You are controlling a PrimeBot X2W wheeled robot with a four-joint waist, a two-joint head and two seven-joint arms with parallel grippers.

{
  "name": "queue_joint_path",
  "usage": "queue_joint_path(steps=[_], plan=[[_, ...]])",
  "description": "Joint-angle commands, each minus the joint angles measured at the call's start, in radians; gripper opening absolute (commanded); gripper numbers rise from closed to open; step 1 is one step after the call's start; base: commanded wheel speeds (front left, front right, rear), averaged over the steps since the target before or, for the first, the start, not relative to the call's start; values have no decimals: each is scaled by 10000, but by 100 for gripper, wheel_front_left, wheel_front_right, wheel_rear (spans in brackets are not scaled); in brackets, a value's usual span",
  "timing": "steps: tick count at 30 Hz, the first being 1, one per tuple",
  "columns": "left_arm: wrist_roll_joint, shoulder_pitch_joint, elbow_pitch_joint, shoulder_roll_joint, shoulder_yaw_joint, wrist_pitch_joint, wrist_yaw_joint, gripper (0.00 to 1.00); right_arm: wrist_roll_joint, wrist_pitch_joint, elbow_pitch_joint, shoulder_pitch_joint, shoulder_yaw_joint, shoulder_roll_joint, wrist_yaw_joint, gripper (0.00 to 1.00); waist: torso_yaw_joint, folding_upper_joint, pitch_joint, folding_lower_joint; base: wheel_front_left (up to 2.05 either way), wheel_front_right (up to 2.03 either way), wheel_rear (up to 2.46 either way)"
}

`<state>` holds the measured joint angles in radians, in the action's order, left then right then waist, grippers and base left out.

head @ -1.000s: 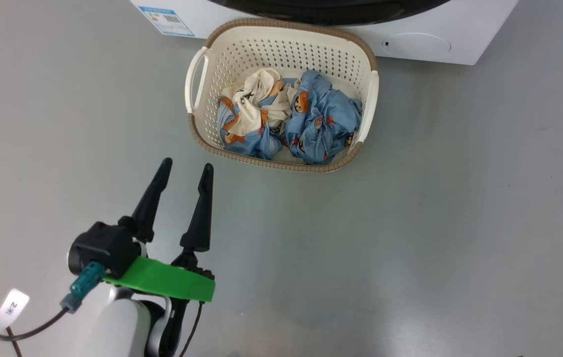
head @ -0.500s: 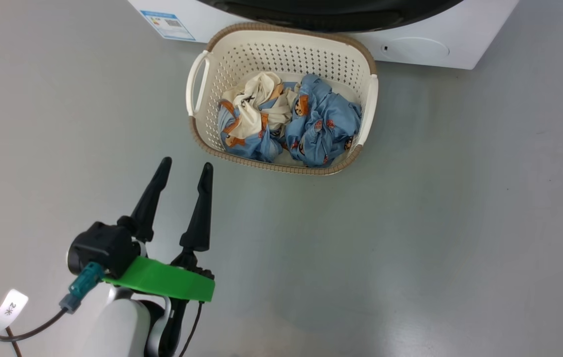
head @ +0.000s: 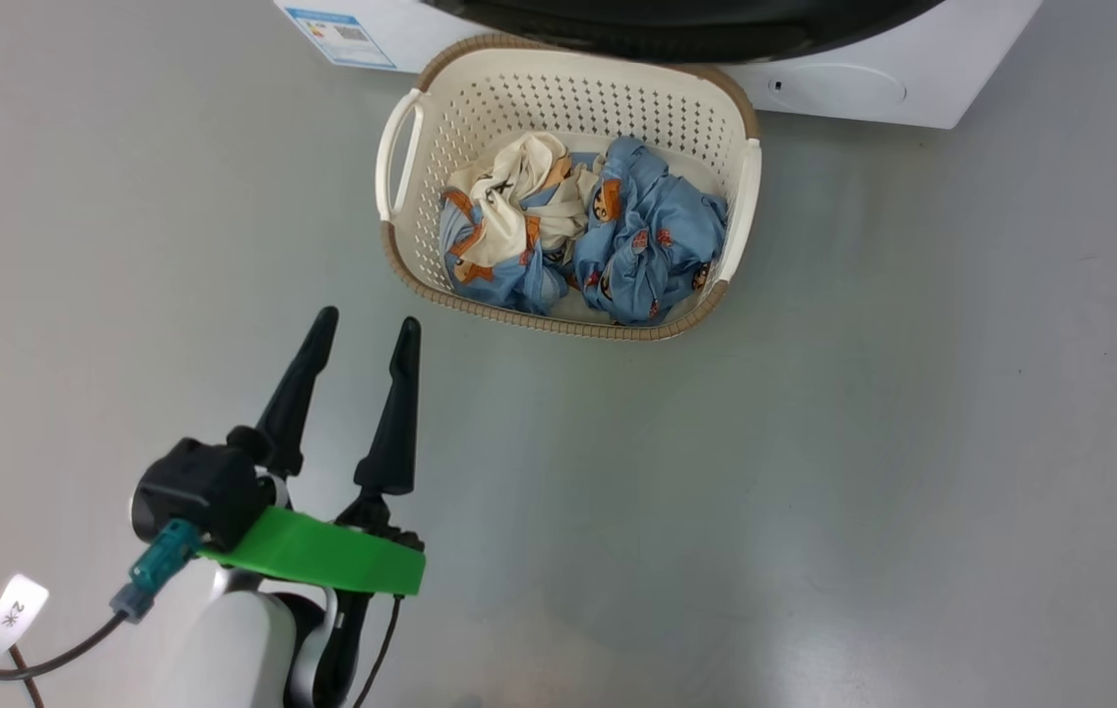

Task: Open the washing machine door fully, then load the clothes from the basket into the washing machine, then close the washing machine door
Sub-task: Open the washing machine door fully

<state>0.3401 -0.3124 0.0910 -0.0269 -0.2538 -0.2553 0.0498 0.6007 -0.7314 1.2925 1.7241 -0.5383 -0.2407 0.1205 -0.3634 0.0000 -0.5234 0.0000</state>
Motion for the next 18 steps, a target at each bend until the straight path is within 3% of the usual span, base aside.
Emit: queue_joint_path(steps=[1, 18], plan=[[-8, -42, -318, -233, 383, -65, -38, 100, 129, -442, -173, 480, -38, 767, 102, 0, 48, 0, 45, 0, 0, 0, 0], [-262, -12, -549, -233, 598, -65, -24, 100, 798, -2859, -1472, -713, 257, 1279, 102, 0, 469, 0, 429, 0, 0, 0, 0]])
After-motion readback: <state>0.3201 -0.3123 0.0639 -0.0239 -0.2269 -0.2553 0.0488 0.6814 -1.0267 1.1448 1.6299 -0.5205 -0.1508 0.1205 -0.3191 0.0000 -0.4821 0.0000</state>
